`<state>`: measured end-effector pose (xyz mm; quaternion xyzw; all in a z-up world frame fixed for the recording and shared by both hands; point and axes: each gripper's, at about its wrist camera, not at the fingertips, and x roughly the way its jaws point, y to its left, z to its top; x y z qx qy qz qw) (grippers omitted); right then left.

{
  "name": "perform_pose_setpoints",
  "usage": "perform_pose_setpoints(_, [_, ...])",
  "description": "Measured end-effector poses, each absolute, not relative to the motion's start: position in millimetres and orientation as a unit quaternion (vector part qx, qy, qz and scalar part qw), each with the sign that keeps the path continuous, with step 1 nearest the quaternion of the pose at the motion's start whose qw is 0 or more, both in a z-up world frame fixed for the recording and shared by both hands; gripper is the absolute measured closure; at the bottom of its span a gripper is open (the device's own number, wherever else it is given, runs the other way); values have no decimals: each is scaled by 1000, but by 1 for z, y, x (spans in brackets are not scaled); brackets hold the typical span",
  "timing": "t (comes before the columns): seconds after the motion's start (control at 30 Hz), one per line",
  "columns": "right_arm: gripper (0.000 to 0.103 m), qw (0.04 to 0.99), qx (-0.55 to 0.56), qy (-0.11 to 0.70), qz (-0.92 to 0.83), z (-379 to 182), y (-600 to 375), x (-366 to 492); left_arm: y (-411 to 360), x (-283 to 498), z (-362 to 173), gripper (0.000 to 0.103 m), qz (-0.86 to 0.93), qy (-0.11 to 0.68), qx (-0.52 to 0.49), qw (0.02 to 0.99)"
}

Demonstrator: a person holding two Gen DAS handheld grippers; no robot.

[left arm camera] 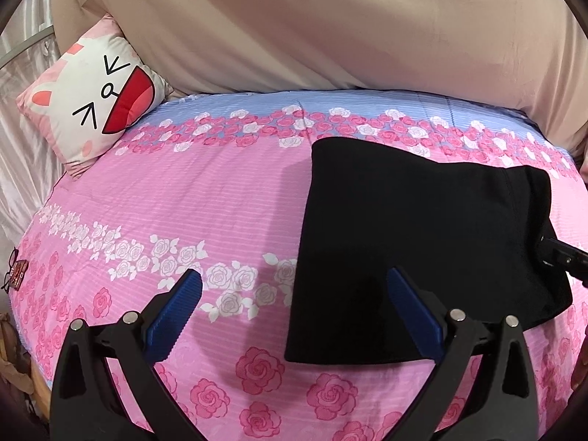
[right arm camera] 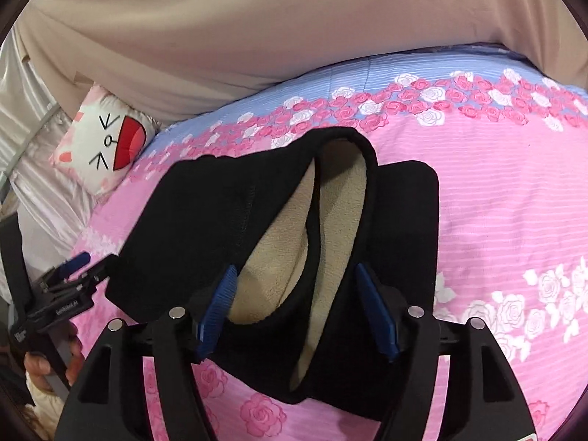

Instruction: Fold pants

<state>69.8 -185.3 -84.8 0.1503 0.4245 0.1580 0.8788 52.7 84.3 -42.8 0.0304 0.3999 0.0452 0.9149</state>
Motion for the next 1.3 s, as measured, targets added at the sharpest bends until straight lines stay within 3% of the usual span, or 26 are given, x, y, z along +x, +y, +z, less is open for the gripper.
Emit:
perform_pose_setpoints(0.07, [36, 876, 160, 424, 165, -90, -185, 73, 83, 52, -42, 5, 42, 398, 29, 916])
perform_pose_setpoints(0.13, [45, 875, 156, 423, 174, -93, -180, 74, 80, 53, -41, 5, 39, 398, 26, 916])
perform_pose_setpoints(0.2, [71, 877, 149, 419, 183, -89, -174, 73, 75, 54, -41, 5, 33, 399, 27, 916])
perform_pose_setpoints(0.3, [88, 891, 128, 393, 190, -71, -173, 63, 69, 54, -38, 5, 25, 398, 30, 917])
perform_pose_setpoints(0.53, [92, 915, 125, 361, 134, -51, -220, 43, 59, 53, -33, 5, 18, 390, 43, 920])
perform_pose_setpoints(0.57, [103, 918, 109, 367, 101, -57, -225, 44, 58, 54, -35, 5, 18, 392, 43, 919])
perform_pose_setpoints(0.67, [103, 893, 80, 440, 59, -97, -236, 58, 52, 60, -45, 5, 12, 408, 44, 912])
perform_pose_setpoints(0.73, [93, 896, 89, 432, 59, -96, -237, 50, 47, 61, -50, 5, 6, 418, 48, 907])
perform_pose_setpoints(0.83, [91, 908, 83, 402, 79, -77, -230, 37, 39, 59, -49, 5, -3, 414, 58, 908])
perform_pose_setpoints(0.87, [80, 911, 71, 399, 84, -73, -227, 37, 36, 59, -48, 5, -7, 413, 60, 909])
perform_pose_setpoints(0.9, [60, 913, 53, 395, 83, -71, -222, 38, 32, 59, -46, 5, -14, 412, 61, 909])
perform_pose_setpoints(0.93, [52, 914, 27, 397, 77, -72, -215, 41, 28, 58, -46, 5, -20, 412, 62, 909])
perform_pose_setpoints(0.97, [50, 910, 12, 407, 76, -74, -209, 45, 24, 59, -46, 5, -24, 412, 63, 908])
perform_pose_setpoints(1.1, [61, 907, 9, 403, 121, -67, -187, 38, 13, 54, -44, 5, -32, 407, 78, 910])
perform_pose_setpoints(1.3, [64, 890, 64, 398, 211, -54, -168, 50, -6, 40, -52, 5, -85, 428, 103, 894])
